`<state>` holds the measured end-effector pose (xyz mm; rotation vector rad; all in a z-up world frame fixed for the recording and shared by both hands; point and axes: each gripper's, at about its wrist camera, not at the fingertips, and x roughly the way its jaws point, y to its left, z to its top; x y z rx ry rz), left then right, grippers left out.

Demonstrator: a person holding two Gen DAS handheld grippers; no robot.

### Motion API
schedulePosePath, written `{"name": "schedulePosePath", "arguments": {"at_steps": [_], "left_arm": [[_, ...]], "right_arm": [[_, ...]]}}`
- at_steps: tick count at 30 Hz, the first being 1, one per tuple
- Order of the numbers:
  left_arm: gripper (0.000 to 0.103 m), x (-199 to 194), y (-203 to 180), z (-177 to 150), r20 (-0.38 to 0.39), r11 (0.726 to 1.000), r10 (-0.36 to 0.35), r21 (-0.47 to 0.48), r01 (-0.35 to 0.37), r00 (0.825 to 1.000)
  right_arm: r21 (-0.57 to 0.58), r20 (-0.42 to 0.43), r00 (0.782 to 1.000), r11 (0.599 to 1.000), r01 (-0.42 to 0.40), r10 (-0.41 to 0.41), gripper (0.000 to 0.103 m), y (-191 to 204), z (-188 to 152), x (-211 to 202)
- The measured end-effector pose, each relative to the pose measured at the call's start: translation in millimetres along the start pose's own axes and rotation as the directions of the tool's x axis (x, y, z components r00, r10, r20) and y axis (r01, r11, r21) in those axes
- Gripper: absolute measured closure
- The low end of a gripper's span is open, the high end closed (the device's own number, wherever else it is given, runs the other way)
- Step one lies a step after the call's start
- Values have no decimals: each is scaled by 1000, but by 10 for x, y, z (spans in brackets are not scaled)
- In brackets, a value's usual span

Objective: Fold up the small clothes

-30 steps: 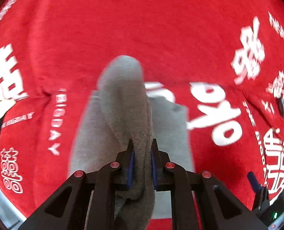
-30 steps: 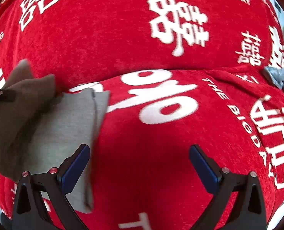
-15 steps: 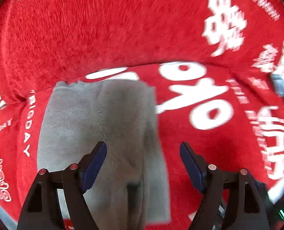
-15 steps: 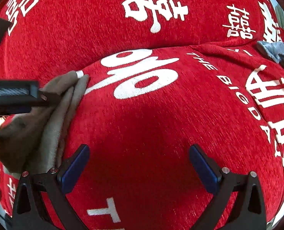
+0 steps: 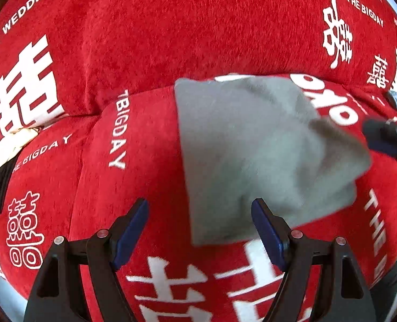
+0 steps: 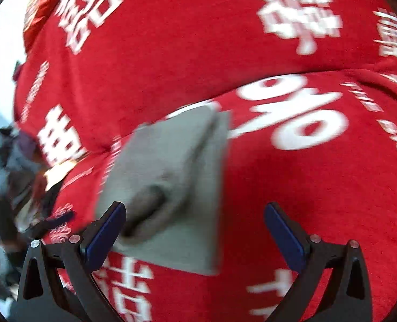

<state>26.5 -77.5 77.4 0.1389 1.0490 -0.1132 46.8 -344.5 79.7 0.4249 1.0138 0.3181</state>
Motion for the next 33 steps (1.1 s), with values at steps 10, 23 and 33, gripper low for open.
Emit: {"name": "schedulePosePath", "arguments": {"at_steps": [10, 23, 33], "left_arm": [[24, 383, 197, 68, -84, 975, -170, -160, 155, 982], [24, 279, 74, 36, -74, 967, -247, -91, 240, 966], [24, 344, 318, 408, -22, 959, -233, -173, 226, 972]], "right_arm": [[129, -210, 970, 987, -94, 120, 82, 147, 105, 809], [49, -122, 990, 997, -59, 65, 88, -130, -117, 639], [0, -97, 993, 997, -71, 70, 23, -188, 102, 437]]}}
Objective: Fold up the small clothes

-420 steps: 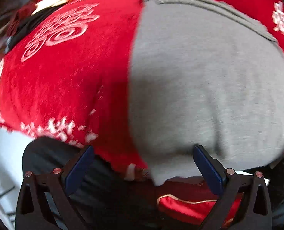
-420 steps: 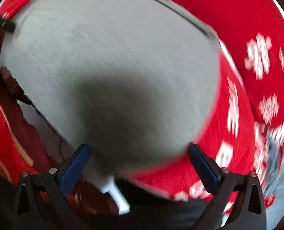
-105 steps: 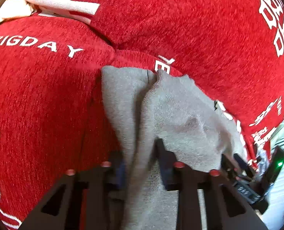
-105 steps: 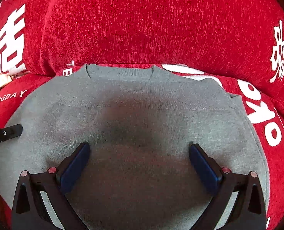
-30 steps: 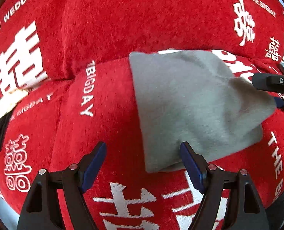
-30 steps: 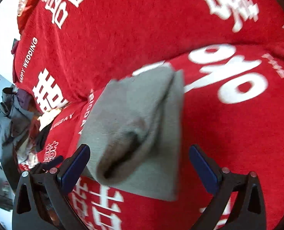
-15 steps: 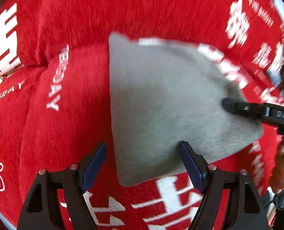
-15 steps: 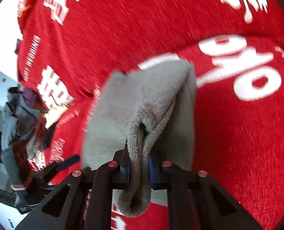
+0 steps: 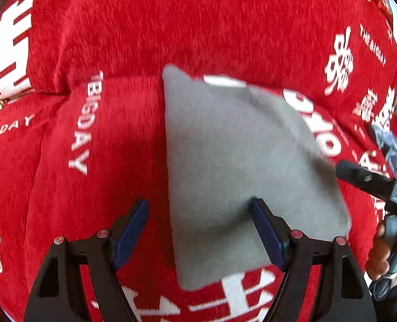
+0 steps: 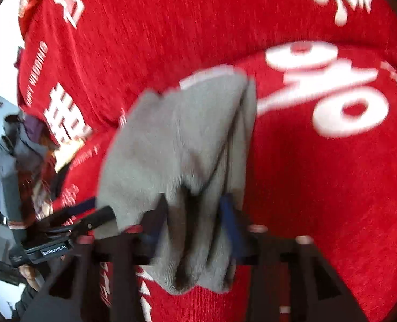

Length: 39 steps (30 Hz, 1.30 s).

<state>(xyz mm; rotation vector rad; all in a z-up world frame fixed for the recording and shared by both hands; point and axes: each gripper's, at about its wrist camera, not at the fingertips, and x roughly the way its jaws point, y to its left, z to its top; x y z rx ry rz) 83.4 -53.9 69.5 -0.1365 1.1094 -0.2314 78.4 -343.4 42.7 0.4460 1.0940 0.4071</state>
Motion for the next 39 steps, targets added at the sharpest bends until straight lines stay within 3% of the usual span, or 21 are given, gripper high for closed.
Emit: {"name": "schedulePosePath", "arguments": {"at_steps": [1, 3, 6, 7, 8, 9, 10, 11, 14, 16, 19, 21, 23, 25, 28, 29, 30, 31, 33, 37, 39], "left_arm": [[24, 8, 8, 50, 4, 1000, -4, -9, 4, 1000], [24, 90, -41, 162, -7, 1000, -6, -17, 6, 1000], [24, 300, -139, 247, -43, 1000, 18, 4, -18, 999], [17, 366, -152, 253, -56, 1000, 23, 0, -23, 998], [15, 416, -148, 255, -62, 999, 31, -14, -32, 998], [15, 431, -135, 254, -64, 999, 19, -36, -22, 998], [15, 430, -122, 247, -74, 998, -4, -61, 0, 997], [15, 416, -131, 235, -73, 998, -12, -66, 7, 997], [14, 418, -242, 218, -56, 1000, 15, -26, -16, 998], [5, 486, -316, 219, -54, 999, 42, -2, -43, 998], [4, 553, -292, 216, -81, 999, 14, -39, -18, 997], [4, 463, -232, 241, -89, 999, -4, -49, -1, 996], [4, 237, -133, 318, -15, 998, 1, -60, -2, 1000], [4, 68, -32, 461, 56, 996, 55, -75, -51, 997], [4, 135, 35, 631, 40, 990, 109, -96, -105, 993], [4, 230, 24, 661, 21, 983, 171, -76, -169, 985], [4, 333, 23, 666, -2, 969, 240, -54, -240, 971], [4, 450, 17, 644, -24, 960, 279, -29, -280, 960], [3, 514, 34, 598, -25, 961, 274, -39, -275, 961], [0, 458, 44, 519, -28, 967, 249, -42, -250, 968], [1, 265, 75, 490, -11, 972, 226, -58, -226, 974]], "right_arm": [[-6, 39, 999, 1000, 12, -11, 17, 0, 59, -55], [-4, 78, 996, 999, 32, -32, 16, -22, 269, -44], [45, 43, 997, 997, 65, -67, 17, -97, 614, 250], [68, 11, 997, 995, 79, -79, 19, -146, 725, 413], [85, -16, 996, 993, 84, -83, 38, -196, 785, 519], [105, -51, 996, 991, 83, -78, 76, -232, 856, 678], [104, -89, 994, 992, 65, -56, 79, -239, 912, 819], [74, -71, 995, 994, 78, -73, 90, -172, 951, 825], [-61, 46, 994, 993, 97, -95, 95, 63, 1027, 578], [-59, 77, 992, 992, 109, -104, 95, 34, 1063, 525], [-31, -21, 989, 989, 144, -145, 95, -146, 1033, 803], [-30, -18, 987, 987, 157, -158, 86, -190, 986, 838], [25, -6, 988, 988, 153, -153, 77, -222, 999, 680], [-1, 49, 983, 984, 179, -179, 77, -127, 984, 464], [-105, 107, 982, 981, 165, -154, 58, 230, 867, 177], [-133, 99, 988, 982, 132, -119, 41, 307, 813, 142], [-172, 84, 993, 981, 94, -81, 36, 436, 738, 138], [-211, 68, 996, 975, 70, -57, 36, 533, 666, 142], [-300, 29, 998, 952, 67, -61, 36, 753, 449, 249], [-314, -22, 983, 935, 168, -184, 36, 552, 172, 520], [-316, 25, 982, 930, 187, -189, 35, 459, 76, 379]]}}
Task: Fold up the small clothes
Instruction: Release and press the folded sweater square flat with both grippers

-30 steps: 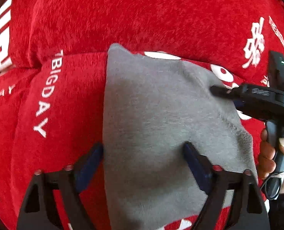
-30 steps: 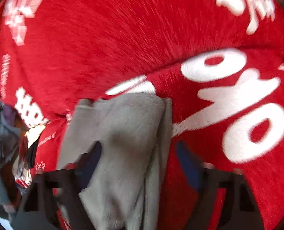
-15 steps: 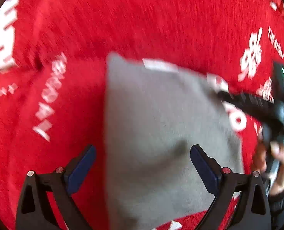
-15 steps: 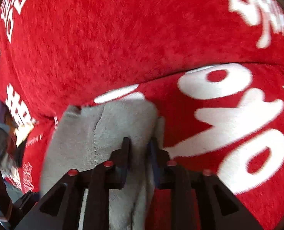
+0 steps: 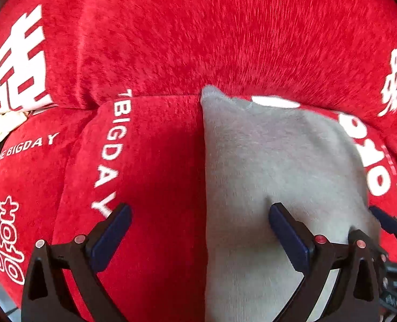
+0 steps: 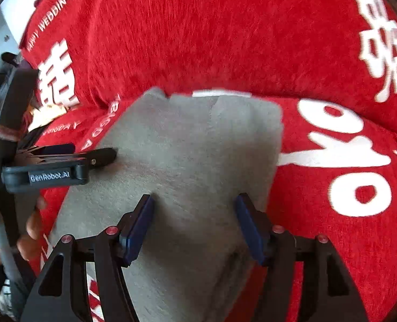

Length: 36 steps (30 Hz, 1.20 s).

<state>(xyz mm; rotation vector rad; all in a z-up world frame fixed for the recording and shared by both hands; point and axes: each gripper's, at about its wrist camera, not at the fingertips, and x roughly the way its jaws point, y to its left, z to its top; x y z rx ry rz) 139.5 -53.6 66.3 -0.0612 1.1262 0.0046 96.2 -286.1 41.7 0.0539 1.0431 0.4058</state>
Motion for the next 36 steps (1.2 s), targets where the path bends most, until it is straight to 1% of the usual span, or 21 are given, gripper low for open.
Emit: {"name": "schedulePosePath", "arguments": {"at_steps": [1, 2, 3, 4, 6, 8, 10, 13, 14, 15, 17, 20, 23, 26, 28, 29, 30, 32, 34, 36], "left_arm": [[1, -99, 39, -34, 20, 1000, -20, -9, 20, 1000], [1, -217, 83, -102, 47, 999, -47, -17, 48, 998], [1, -299, 110, -183, 62, 998, -66, -21, 68, 996], [1, -325, 109, -215, 64, 997, -73, -16, 74, 995], [1, -347, 79, -345, 75, 999, -52, 15, 51, 996], [1, -301, 26, -463, 63, 999, -15, 52, 12, 998], [1, -244, 13, -556, 52, 998, -12, 66, 8, 999], [1, -148, -11, -709, 32, 995, 14, 100, -17, 999], [1, -105, -7, -768, 23, 994, 18, 108, -20, 1000], [1, -87, -4, -818, 21, 994, 19, 110, -21, 1000], [1, -94, 18, -908, 30, 995, 9, 100, -12, 1000], [1, -117, 54, -973, 26, 997, -7, 80, 5, 1000], [1, -163, 81, -1020, 27, 996, -12, 87, 9, 1000], [1, -300, 95, -1067, 56, 995, -21, 103, 15, 998], [1, -381, 122, -1065, 85, 995, -32, 101, 24, 996], [1, -395, 133, -1050, 92, 995, -36, 96, 27, 995], [1, -399, 141, -1033, 98, 995, -35, 92, 26, 995], [1, -368, 161, -998, 97, 996, -28, 82, 20, 995], [1, -284, 190, -972, 77, 998, -28, 67, 23, 997], [1, -185, 218, -954, 53, 998, -37, 52, 35, 998]], "right_arm": [[13, -16, 999, 999, 37, -37, 35, -13, -22, -58], [28, -16, 998, 998, 54, -54, 35, -3, -60, -190], [20, 14, 999, 999, 43, -43, 35, 31, -102, -314], [-5, 54, 998, 999, 34, -34, 35, 107, -156, -462], [-44, 88, 996, 998, 34, -30, 35, 270, -222, -609], [-76, 95, 996, 997, 11, -4, 34, 462, -281, -619], [-115, 70, 998, 993, 9, -1, 34, 641, -361, -511], [-149, 13, 998, 987, 67, -66, 34, 727, -512, -256], [-154, -17, 995, 983, 99, -103, 34, 719, -597, -126], [-150, -24, 993, 983, 109, -113, 34, 700, -654, -95], [-134, 29, 994, 985, 106, -103, 34, 667, -761, -160], [-133, 33, 992, 983, 123, -120, 34, 712, -847, -229], [-156, 30, 989, 977, 145, -142, 34, 777, -921, -266], [-169, 1, 988, 974, 151, -152, 33, 828, -958, -356], [-141, -8, 993, 983, 115, -117, 31, 839, -913, -494], [-125, 18, 996, 989, 85, -84, 29, 843, -860, -598], [-120, 41, 996, 989, 81, -77, 24, 848, -812, -660], [-116, 91, 992, 988, 103, -92, 24, 857, -654, -749], [-112, 98, 991, 989, 102, -91, 24, 844, -501, -727], [-96, 81, 992, 990, 100, -92, 24, 805, -284, -585]]}}
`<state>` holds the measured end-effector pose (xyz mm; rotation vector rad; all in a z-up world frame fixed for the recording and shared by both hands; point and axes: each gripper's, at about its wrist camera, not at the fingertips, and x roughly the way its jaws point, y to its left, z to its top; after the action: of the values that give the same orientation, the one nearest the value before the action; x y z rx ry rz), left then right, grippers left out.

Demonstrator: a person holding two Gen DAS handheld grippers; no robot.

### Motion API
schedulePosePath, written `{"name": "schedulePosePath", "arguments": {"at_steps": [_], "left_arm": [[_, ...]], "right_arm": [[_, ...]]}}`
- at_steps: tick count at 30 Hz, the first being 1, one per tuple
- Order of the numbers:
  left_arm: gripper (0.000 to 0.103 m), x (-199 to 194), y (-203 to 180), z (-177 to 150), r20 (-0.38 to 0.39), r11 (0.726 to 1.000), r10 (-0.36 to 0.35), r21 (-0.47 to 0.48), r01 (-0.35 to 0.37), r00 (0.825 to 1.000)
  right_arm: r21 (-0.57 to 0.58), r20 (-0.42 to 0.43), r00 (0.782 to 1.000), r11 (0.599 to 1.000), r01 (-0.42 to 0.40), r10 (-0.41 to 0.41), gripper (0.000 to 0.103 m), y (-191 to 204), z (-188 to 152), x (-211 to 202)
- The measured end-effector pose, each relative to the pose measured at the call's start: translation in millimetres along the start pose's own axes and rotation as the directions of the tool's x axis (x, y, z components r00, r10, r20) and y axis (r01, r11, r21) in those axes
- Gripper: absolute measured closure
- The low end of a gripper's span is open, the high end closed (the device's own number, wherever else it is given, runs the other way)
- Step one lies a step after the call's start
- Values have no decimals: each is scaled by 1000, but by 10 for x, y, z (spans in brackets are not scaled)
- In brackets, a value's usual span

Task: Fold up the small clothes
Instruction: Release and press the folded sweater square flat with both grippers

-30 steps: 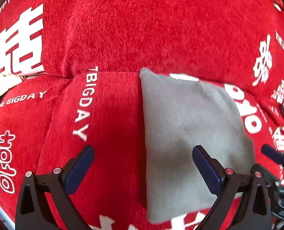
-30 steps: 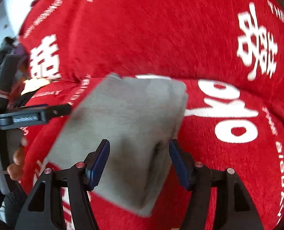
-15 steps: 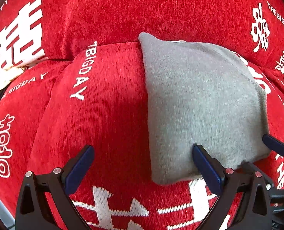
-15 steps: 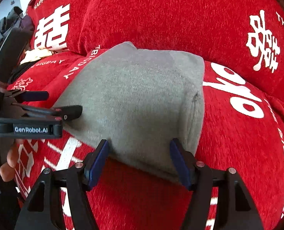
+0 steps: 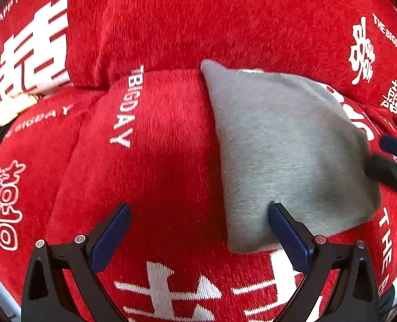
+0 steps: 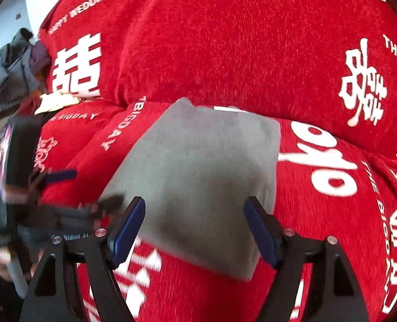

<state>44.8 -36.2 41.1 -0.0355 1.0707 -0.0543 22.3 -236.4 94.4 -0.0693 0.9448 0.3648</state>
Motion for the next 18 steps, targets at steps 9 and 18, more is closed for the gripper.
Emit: {"name": "schedulePosePath", "arguments": {"at_steps": [9, 18], "left_arm": [[1, 151, 31, -1, -21, 998, -59, -9, 58, 998], [1, -39, 12, 156, 17, 994, -108, 3, 108, 994]], "right_arm": [[63, -136, 990, 998, -25, 34, 21, -320, 394, 866], [234, -135, 988, 971, -46, 79, 21, -676, 605, 854]]}}
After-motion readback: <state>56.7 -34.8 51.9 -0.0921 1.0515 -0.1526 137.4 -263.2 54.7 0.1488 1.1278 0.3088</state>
